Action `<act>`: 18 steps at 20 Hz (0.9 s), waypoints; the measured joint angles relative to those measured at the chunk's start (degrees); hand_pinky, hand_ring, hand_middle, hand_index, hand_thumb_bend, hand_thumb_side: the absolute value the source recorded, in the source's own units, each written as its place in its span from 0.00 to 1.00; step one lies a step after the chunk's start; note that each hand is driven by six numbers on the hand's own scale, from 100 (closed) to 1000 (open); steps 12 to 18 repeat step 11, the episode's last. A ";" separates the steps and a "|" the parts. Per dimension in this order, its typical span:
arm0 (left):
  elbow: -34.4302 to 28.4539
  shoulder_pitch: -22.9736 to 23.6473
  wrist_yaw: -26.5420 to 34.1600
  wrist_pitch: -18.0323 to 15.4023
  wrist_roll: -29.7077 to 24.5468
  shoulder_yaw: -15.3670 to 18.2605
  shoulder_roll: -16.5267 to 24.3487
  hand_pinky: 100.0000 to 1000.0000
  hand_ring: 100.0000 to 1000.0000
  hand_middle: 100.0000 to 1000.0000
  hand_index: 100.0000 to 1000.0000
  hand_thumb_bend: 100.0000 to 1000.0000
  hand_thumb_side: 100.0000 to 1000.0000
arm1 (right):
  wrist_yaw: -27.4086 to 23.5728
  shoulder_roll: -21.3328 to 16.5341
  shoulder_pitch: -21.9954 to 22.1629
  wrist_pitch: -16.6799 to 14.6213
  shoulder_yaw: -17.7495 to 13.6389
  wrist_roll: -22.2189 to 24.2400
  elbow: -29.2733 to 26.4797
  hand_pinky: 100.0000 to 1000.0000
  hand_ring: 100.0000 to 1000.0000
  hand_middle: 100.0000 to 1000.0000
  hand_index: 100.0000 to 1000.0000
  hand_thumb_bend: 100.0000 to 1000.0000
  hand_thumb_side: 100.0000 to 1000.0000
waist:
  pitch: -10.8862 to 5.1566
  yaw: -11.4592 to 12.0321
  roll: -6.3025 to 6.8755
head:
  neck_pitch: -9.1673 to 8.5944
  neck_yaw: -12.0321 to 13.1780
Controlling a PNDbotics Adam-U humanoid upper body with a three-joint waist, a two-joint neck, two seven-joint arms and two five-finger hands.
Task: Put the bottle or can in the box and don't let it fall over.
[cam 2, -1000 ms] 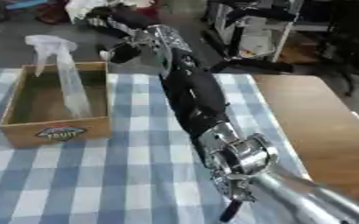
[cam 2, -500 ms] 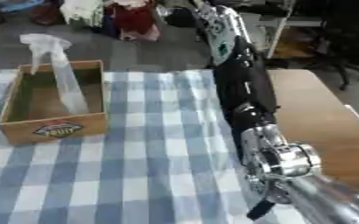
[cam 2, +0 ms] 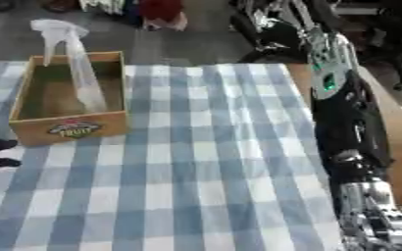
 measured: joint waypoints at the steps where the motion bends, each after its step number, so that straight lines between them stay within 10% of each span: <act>1: -0.01 0.07 -0.16 -0.12 0.38 0.33 0.17 0.64 0.80 0.60 0.83 0.06 0.99 | -0.82 0.64 1.53 -0.15 -0.42 -0.64 0.03 0.82 0.77 0.76 0.87 0.00 0.64 | 0.12 -1.15 0.47 | 0.01 1.43; 11: 0.01 0.59 -1.01 -0.51 1.31 0.88 0.25 0.64 0.80 0.61 0.83 0.06 0.99 | -9.04 9.49 14.86 2.29 -2.11 1.69 -5.95 0.79 0.71 0.70 0.84 0.00 0.71 | -0.23 -2.32 0.64 | 0.04 6.21; 18: 0.01 0.59 -1.01 -0.51 1.31 0.88 0.25 0.64 0.80 0.61 0.83 0.06 0.99 | -9.04 9.49 14.86 2.29 -2.11 1.69 -5.95 0.79 0.71 0.70 0.84 0.00 0.71 | -0.23 -2.32 0.64 | 0.04 6.21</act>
